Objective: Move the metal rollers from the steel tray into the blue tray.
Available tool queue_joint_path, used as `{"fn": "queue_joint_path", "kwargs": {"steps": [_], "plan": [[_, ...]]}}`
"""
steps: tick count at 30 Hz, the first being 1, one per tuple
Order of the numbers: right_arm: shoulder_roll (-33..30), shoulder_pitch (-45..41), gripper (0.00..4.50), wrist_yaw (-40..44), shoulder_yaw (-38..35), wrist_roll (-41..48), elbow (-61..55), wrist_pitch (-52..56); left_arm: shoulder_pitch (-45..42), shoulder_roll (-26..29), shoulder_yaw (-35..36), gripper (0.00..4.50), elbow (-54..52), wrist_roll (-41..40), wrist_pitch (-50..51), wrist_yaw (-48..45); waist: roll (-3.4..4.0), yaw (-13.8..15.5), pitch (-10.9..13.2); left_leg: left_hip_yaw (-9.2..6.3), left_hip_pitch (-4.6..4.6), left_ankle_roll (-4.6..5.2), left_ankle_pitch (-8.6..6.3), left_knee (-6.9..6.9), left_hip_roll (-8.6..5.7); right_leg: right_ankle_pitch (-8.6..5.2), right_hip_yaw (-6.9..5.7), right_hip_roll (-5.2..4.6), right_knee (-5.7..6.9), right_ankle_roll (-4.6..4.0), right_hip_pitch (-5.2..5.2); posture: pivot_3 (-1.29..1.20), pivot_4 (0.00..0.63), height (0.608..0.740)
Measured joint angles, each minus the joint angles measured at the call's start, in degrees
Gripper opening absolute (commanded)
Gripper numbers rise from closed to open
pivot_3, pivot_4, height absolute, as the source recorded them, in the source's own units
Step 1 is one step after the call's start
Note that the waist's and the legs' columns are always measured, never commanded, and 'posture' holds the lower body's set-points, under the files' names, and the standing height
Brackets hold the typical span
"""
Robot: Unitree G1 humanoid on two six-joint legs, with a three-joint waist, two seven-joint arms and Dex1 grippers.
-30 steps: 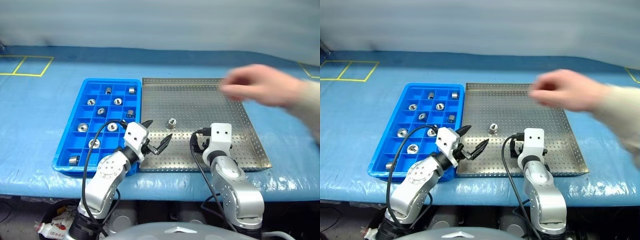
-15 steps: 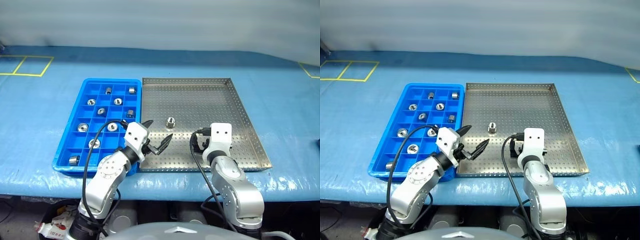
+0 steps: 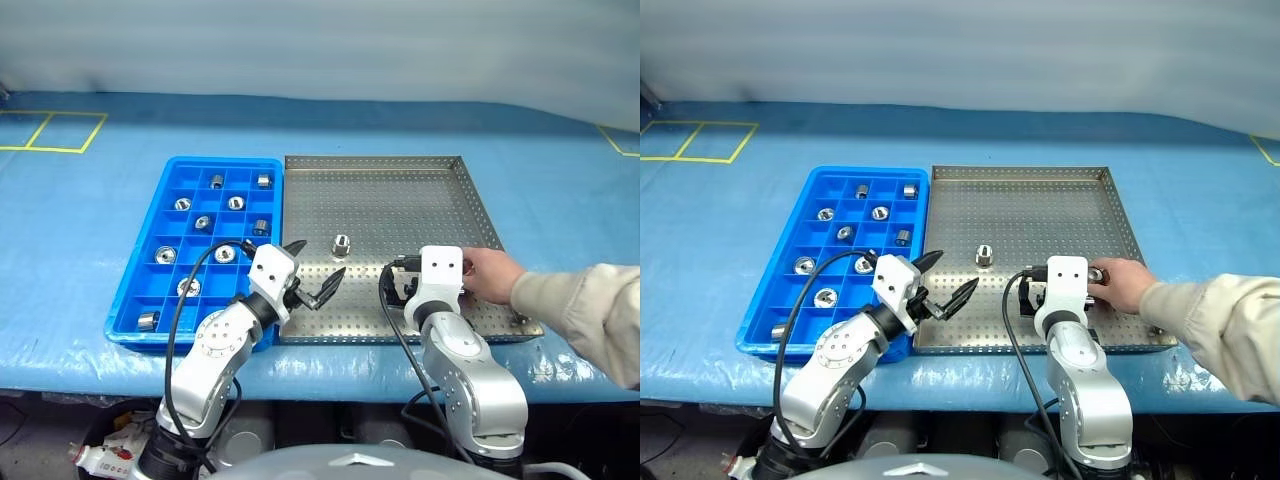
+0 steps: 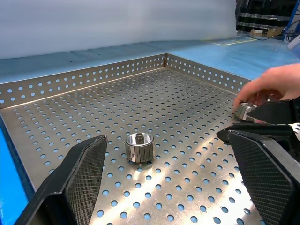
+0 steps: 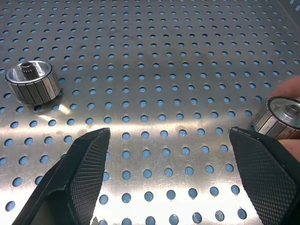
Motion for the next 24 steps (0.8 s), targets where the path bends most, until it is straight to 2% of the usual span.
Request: {"fn": "queue_joint_path", "kwargs": {"steps": [7, 12, 24], "plan": [[0.0, -0.6, 4.26, 0.0, 0.1, 0.0, 0.0, 0.0, 0.1, 0.0, 0.0, 4.50, 0.0, 0.0, 0.0, 0.1, 0.01, 0.0, 0.0, 0.01, 0.00, 0.00, 0.00, 0.00, 0.00, 0.00, 0.00, 0.00, 0.00, 0.00, -0.01, 0.16, 0.150, 0.740], [-0.1, -5.9, 4.26, 0.0, 0.0, -0.1, 1.8, -0.1, 0.2, -0.8, 0.1, 4.50, 0.0, 0.0, -0.2, 0.7, 0.01, 0.0, 0.0, 0.01, 0.01, 0.00, 0.00, 0.01, 0.00, 0.00, 0.00, 0.01, 0.01, 0.00, 0.00, 0.17, 0.150, 0.740], [-0.5, -19.0, 4.26, 2.3, -1.1, 0.5, 17.8, -8.2, 0.5, -1.0, 1.7, 4.50, 0.0, 0.4, -0.7, 2.7, 0.01, 0.5, 0.0, 0.01, 0.00, 0.00, 0.00, -0.15, -0.05, 0.00, -0.01, 0.01, -0.01, 0.08, 0.00, 0.23, 0.150, 0.740]]}}
